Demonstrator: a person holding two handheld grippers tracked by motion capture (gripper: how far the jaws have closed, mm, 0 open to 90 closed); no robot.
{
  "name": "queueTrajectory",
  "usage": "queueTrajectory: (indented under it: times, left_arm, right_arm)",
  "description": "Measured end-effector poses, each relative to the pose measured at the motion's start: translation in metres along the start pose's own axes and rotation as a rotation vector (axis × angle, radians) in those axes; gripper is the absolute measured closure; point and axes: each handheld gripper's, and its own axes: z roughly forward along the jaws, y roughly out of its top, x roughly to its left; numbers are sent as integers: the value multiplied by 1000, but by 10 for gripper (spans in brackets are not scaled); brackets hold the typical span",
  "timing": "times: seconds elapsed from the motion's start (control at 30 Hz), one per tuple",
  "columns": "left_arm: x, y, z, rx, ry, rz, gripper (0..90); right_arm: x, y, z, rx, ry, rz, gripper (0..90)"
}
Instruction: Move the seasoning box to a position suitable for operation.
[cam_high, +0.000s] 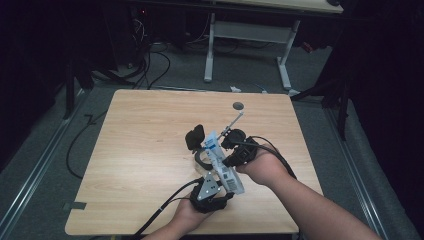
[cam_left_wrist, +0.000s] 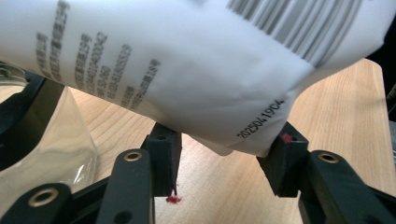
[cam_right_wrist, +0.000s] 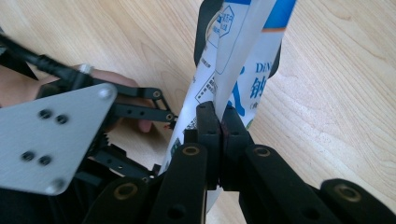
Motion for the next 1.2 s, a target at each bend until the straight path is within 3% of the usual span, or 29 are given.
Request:
queueTrajectory:
  times: [0.07, 0.27, 0.5, 1.2]
  left_arm:
    - [-4, -1, -1, -4, 8, 19, 545]
    - [-10, -3, -4, -5, 20, 22, 557]
    - [-10, -4, -8, 2, 29, 6, 562]
    - [-17, 0, -16, -14, 45, 17, 578]
  right_arm:
    - [1, 0, 1, 4, 2, 6, 896]
    - [2, 3, 7, 22, 2, -3, 898]
    - [3, 7, 10, 24, 3, -15, 898]
    - [1, 7, 10, 25, -27, -22, 897]
